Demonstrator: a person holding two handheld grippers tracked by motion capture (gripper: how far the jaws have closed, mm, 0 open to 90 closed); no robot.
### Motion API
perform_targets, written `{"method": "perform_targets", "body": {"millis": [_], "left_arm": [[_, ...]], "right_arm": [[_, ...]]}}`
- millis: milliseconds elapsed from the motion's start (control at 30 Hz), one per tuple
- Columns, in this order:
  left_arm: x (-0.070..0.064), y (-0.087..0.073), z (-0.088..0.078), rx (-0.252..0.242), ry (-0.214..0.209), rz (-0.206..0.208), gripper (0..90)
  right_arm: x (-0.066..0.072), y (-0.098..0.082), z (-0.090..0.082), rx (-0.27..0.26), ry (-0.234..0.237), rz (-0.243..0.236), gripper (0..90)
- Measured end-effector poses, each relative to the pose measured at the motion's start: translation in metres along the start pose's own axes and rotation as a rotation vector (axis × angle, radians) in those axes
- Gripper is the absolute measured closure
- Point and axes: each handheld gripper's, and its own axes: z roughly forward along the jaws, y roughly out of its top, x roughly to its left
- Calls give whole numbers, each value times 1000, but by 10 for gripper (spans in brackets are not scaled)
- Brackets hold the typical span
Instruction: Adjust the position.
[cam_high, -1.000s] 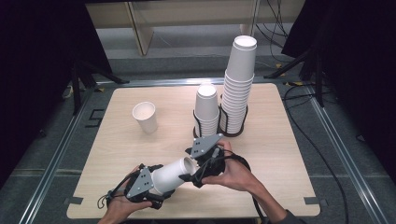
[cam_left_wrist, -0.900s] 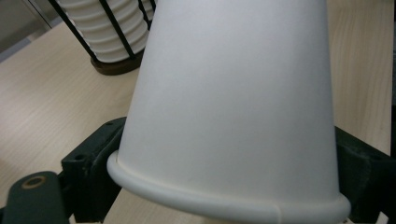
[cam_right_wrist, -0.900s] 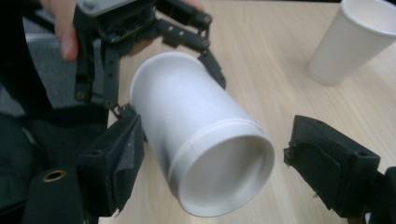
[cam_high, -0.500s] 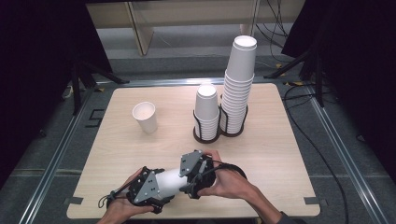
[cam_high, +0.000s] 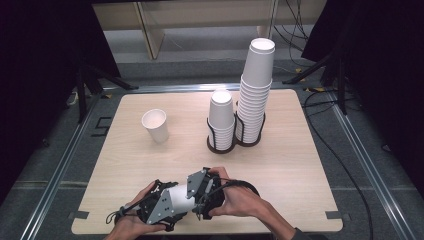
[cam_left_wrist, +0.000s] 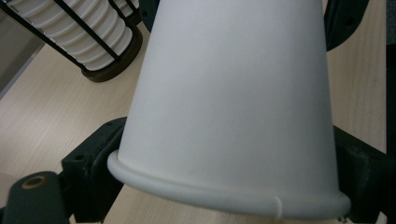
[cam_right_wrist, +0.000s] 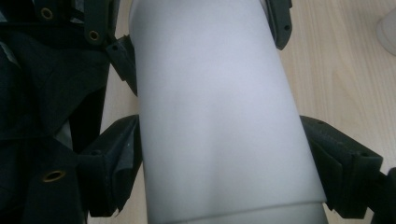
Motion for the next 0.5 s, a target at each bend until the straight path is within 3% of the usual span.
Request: {"method": "perform_targets", "body": {"millis": [167, 267, 500], "left_arm": [[1, 0, -1, 8, 3, 21, 119], [0, 0, 0, -8, -7, 8, 119], [1, -2, -1, -6, -11, 42, 119]], "right_arm": [[0, 0, 5, 10, 15, -13, 188], [0, 0, 8, 20, 16, -18, 193], [2, -1, 12, 26, 5, -75, 220]]}}
